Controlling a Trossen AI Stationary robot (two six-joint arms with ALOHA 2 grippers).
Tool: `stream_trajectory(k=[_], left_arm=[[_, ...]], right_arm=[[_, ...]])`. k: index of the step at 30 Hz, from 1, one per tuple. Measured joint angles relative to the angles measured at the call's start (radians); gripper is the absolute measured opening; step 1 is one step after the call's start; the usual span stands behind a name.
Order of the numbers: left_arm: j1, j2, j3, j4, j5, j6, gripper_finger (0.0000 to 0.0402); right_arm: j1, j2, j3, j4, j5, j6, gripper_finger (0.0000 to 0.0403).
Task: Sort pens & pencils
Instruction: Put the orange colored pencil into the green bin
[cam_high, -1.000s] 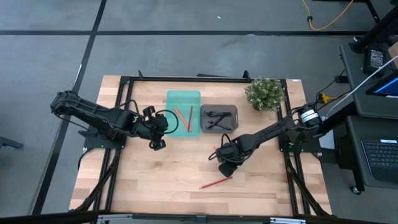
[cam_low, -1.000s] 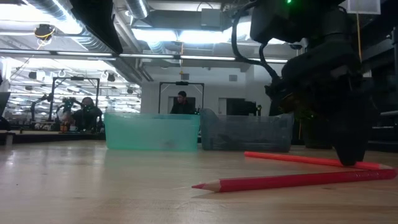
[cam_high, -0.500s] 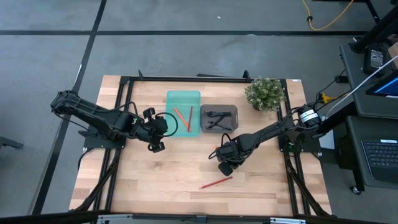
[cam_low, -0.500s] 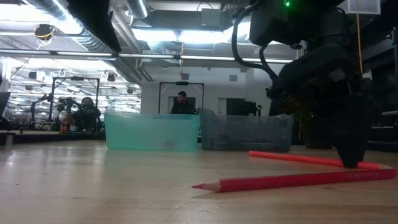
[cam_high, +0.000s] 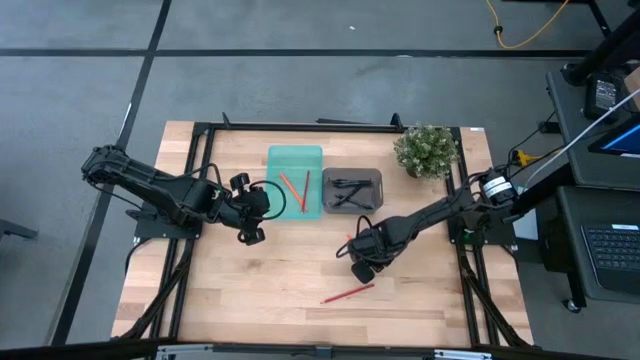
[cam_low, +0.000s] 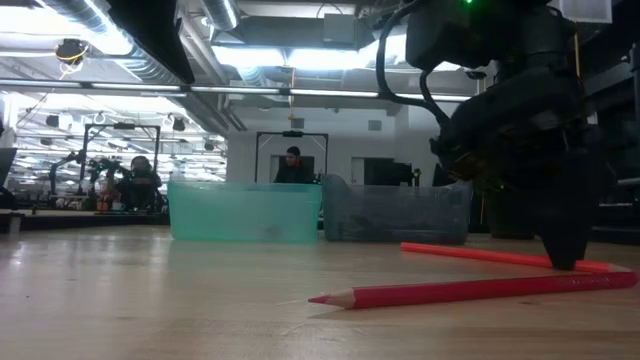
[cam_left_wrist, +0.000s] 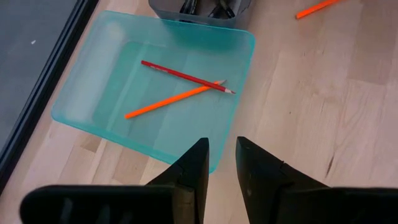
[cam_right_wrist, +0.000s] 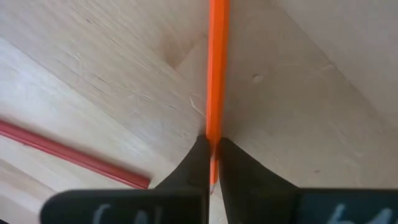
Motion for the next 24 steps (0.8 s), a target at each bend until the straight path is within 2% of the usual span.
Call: stream_trajectory(k=[7,15,24], left_arm=[[0.000,0.000,0.000,0.000,0.000,-0.001,0.0075],[0.000,0.000,0.000,0.000,0.000,-0.010,0.0075],[-0.030,0.000,0.000,0.000,-0.006,-0.023,0.0075]], right_arm=[[0.034,0.000,0.012,-0.014,0.038,0.003,0.0018],[0.056,0.023,0.094,-0.104,0.100,-0.002,0.0017],[0.059,0.025,0.114,-0.124,0.105,-0.005,0.0016]])
